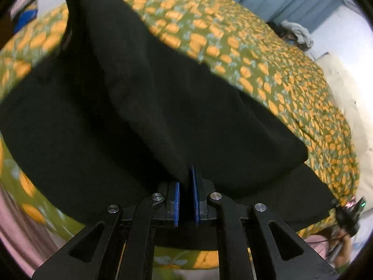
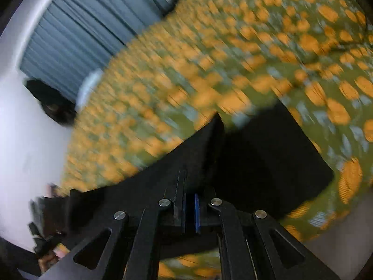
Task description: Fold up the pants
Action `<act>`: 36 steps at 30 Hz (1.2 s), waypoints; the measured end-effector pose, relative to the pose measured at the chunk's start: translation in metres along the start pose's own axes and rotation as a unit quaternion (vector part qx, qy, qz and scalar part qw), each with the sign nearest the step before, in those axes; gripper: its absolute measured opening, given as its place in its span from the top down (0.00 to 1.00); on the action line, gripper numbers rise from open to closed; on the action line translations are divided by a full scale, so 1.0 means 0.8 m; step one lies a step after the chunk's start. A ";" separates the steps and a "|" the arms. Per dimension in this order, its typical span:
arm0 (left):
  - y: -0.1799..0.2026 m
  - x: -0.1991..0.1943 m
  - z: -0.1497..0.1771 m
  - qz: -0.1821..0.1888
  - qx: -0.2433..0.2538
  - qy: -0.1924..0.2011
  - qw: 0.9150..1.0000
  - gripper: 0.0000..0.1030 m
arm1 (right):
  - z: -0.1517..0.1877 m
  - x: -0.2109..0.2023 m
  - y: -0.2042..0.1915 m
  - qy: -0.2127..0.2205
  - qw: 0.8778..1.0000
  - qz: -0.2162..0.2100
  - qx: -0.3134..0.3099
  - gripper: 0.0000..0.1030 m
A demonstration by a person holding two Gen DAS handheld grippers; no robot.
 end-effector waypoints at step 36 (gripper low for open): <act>0.060 -0.006 0.062 0.003 0.165 -0.040 0.985 0.94 | 0.007 -0.033 0.096 0.063 0.985 0.086 0.137 0.94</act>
Point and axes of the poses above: each gripper's, at about its wrist camera, not at the fingertips, and x roughly the way its jaws point, y to its right, z to its underside, the point moved 3 cm from there along x, roughly the way its jaws point, and after that the axes turned 7 degrees about -z, right-handed, at the moved point
